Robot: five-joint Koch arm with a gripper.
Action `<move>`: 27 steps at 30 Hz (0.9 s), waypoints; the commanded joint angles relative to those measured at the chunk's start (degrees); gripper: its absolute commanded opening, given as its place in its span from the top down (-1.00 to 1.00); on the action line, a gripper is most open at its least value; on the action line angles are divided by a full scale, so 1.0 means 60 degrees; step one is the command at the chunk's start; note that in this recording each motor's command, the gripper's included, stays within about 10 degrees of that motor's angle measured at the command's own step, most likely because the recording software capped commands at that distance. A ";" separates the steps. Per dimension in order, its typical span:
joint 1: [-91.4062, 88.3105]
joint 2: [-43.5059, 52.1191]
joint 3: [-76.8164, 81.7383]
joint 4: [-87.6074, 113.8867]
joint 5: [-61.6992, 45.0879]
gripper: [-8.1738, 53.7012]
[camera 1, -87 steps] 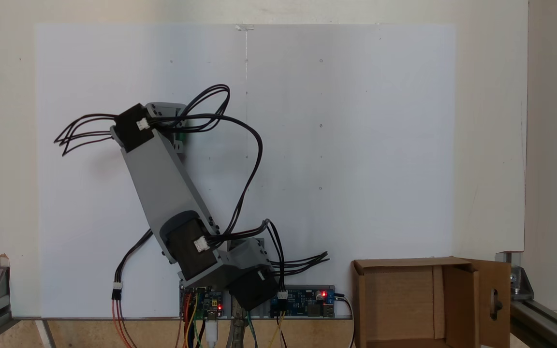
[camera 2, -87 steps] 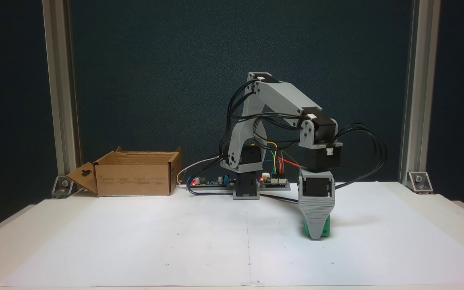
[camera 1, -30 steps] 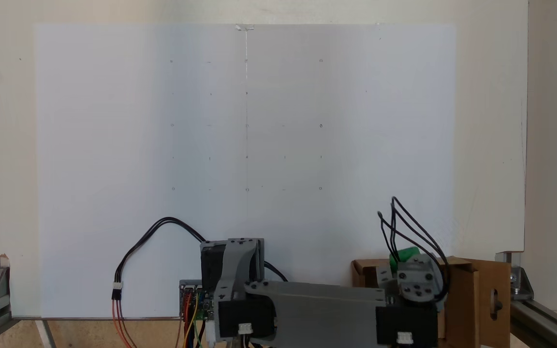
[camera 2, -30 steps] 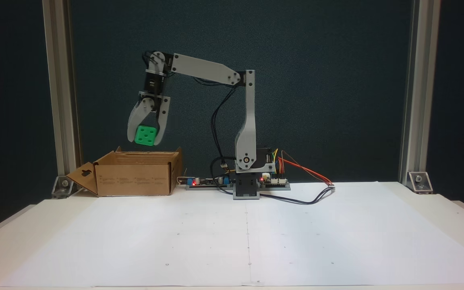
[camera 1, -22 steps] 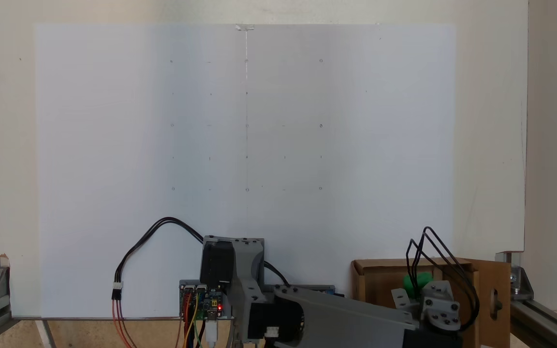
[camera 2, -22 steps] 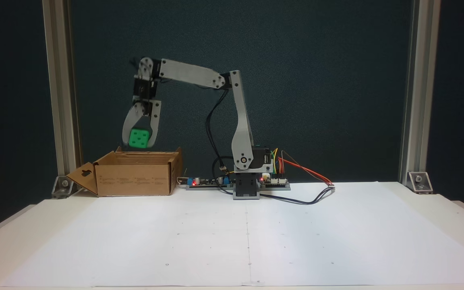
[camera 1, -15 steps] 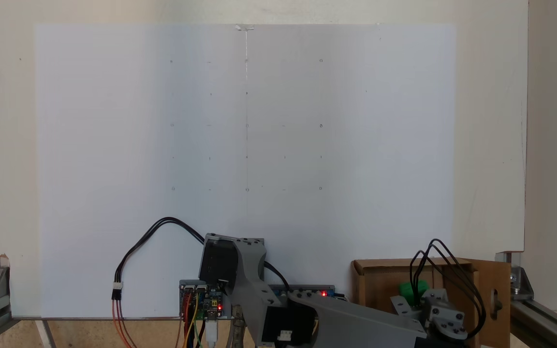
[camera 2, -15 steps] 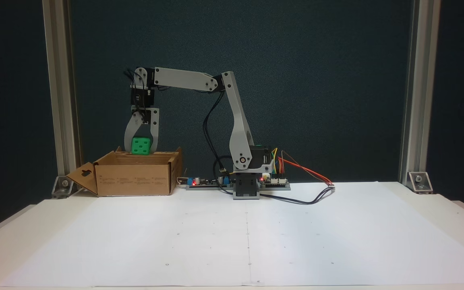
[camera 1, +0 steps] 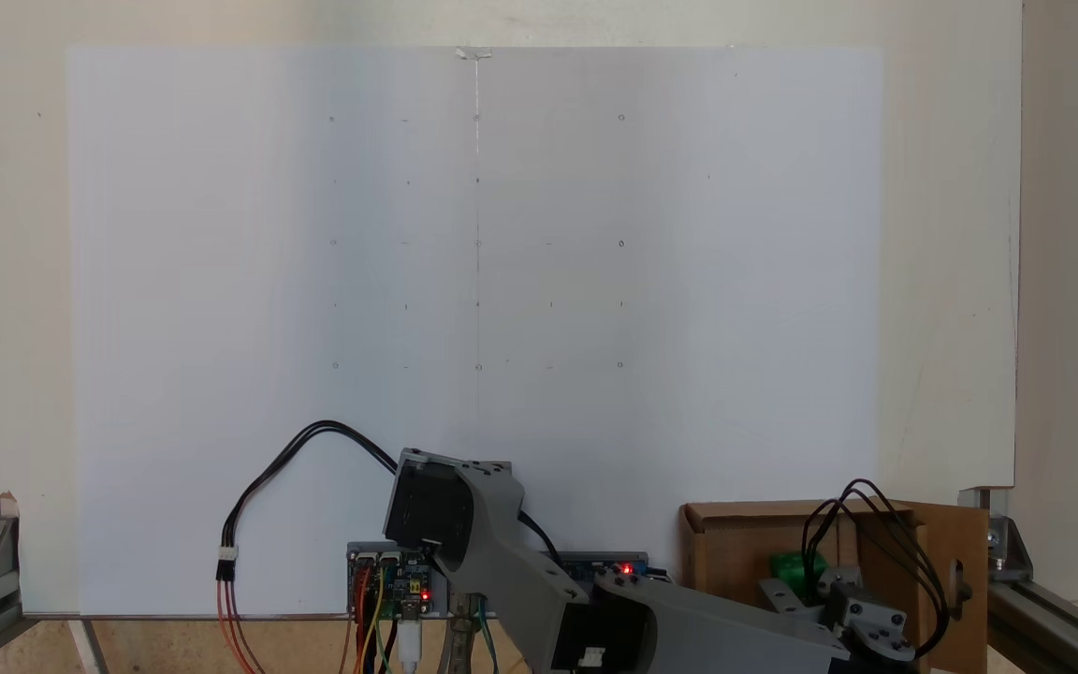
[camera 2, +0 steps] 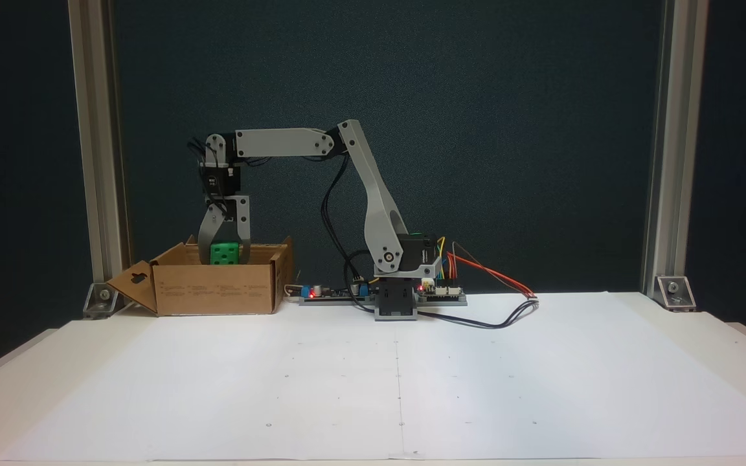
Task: Grasp a green dice and put it in the bin.
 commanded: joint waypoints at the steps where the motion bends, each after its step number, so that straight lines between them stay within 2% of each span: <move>1: 0.0146 0.0103 -0.0571 -0.0337 -0.0674 0.35; 2: 0.0161 0.0088 -0.0571 -0.0337 -0.0688 0.27; 3: 0.0205 0.0044 -0.0571 -0.0337 -0.0703 -0.16; 4: 0.0220 0.0029 -0.0571 -0.0352 -0.0718 -0.32; 6: 0.0220 0.0029 -0.0571 -0.0352 -0.0703 -0.54; 9: 0.0190 0.0059 -0.0571 -0.0586 -0.0688 -0.68; 15: -0.0586 0.1685 -0.0586 -0.1260 -0.0425 -0.69; 17: -0.1216 0.2388 -0.0586 -0.1479 0.0176 -0.69; 27: -0.7453 0.5024 -0.0571 -0.1655 0.3604 -0.68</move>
